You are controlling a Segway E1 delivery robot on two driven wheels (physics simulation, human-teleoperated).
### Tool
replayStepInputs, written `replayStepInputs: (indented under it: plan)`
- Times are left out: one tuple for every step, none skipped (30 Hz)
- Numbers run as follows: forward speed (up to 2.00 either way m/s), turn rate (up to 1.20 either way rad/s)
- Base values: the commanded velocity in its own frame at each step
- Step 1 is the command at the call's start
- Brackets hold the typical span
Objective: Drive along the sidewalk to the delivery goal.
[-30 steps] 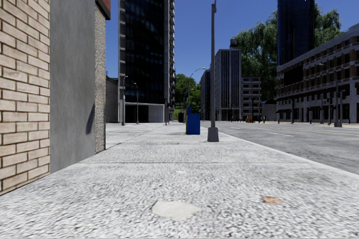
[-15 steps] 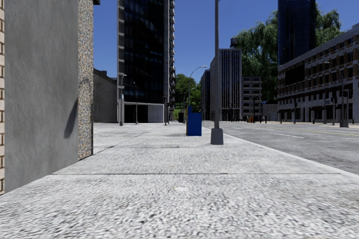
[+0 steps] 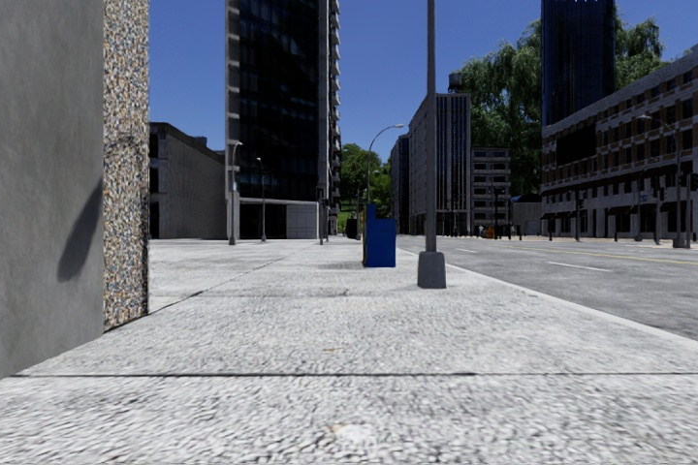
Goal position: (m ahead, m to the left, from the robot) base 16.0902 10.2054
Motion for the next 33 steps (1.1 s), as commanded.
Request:
replayStepInputs:
  plan:
    - [1.41,0.00]
    - [1.41,0.00]
    - [1.41,0.00]
    - [1.41,0.00]
    - [1.41,0.00]
    - [1.41,0.00]
    - [1.41,0.00]
    - [1.41,0.00]
    - [1.41,0.00]
    - [1.41,0.00]
    - [1.41,0.00]
    - [1.41,0.00]
    - [1.41,0.00]
    - [1.41,0.00]
    - [1.41,0.00]
    - [1.41,0.00]
    - [1.41,0.00]
    - [1.41,0.00]
    - [1.41,0.00]
    - [1.40,0.00]
    - [1.40,0.00]
    - [1.40,0.00]
    - [1.40,0.00]
    - [1.40,0.00]
    - [1.40,0.00]
    - [1.40,0.00]
    - [1.40,0.00]
    - [1.40,0.00]
    - [1.40,0.00]
    - [1.40,0.00]
    - [1.40,0.00]
    - [1.40,0.00]
    - [1.40,0.00]
